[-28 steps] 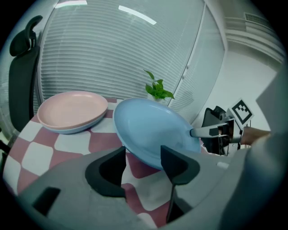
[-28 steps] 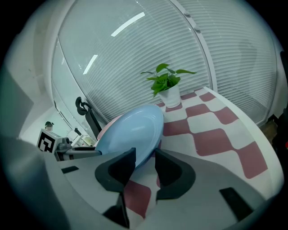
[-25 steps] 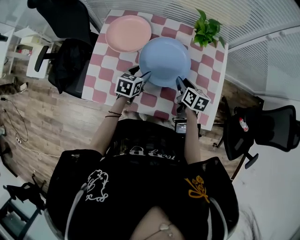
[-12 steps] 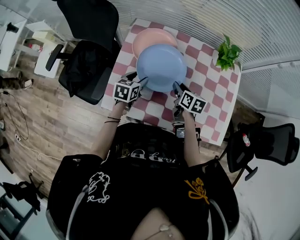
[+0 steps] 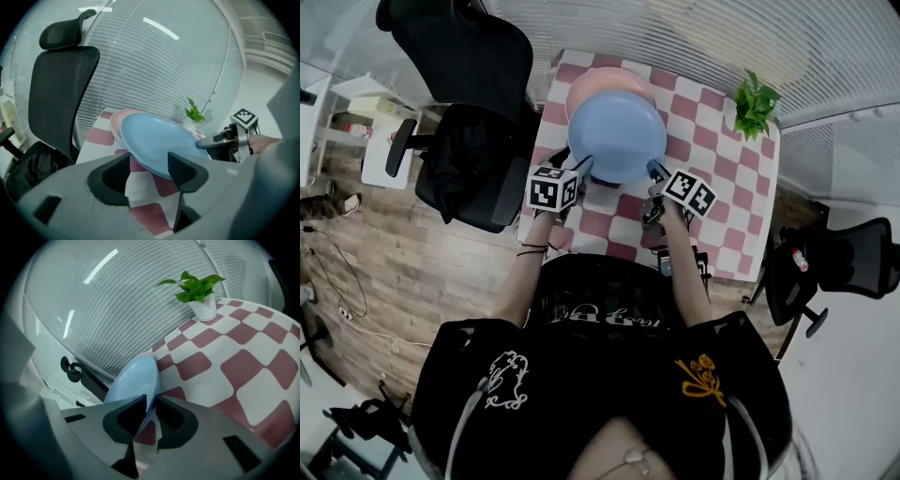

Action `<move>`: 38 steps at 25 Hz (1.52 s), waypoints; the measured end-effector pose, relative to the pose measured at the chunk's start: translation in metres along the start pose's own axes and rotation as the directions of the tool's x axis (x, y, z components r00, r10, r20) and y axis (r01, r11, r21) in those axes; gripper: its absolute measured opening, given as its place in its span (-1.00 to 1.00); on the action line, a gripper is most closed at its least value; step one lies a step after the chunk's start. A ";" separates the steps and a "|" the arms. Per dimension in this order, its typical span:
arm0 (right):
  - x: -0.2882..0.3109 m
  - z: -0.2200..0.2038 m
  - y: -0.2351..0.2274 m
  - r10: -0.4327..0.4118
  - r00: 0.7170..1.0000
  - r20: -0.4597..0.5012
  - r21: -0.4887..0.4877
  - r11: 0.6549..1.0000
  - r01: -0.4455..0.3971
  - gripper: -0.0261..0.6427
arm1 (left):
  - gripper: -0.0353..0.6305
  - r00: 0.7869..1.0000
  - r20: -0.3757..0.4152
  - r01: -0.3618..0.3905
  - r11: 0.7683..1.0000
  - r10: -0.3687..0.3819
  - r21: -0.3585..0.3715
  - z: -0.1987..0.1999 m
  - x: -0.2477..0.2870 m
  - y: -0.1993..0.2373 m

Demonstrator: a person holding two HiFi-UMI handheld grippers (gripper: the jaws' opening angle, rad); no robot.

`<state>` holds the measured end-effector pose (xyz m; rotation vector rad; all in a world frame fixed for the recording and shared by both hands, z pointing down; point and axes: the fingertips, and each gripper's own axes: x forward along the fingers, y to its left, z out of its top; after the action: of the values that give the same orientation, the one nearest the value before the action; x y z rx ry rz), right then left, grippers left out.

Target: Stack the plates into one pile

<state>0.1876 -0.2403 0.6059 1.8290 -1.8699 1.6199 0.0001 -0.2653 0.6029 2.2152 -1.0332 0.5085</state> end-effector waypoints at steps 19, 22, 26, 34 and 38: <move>0.046 0.034 0.002 -0.153 0.985 0.082 0.267 0.955 0.126 -0.82 | -0.11 0.994 0.094 0.043 0.995 -0.051 0.087 0.004 -0.076 0.020; 0.055 0.045 0.000 -0.192 0.976 0.104 0.255 0.954 0.161 -0.82 | -0.11 0.995 0.095 0.033 0.997 -0.040 0.074 -0.001 -0.085 0.028; 0.067 0.058 0.001 -0.216 0.968 0.130 0.199 0.962 0.188 -0.82 | -0.11 0.994 0.103 0.022 0.998 -0.029 0.063 -0.003 -0.092 0.035; 0.066 0.048 0.021 -0.145 0.984 0.108 -0.077 0.985 0.154 -0.80 | -0.11 0.990 0.126 0.053 0.997 -0.059 0.048 -0.004 -0.103 0.029; 0.048 0.037 0.042 -0.064 0.991 0.122 -0.175 0.981 0.085 -0.79 | -0.11 0.986 0.140 0.079 0.994 -0.088 0.068 0.001 -0.104 0.019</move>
<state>0.1640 -0.3090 0.5961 1.9268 -1.8968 1.3010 -0.0787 -0.2195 0.5492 2.3683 -1.0035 0.3532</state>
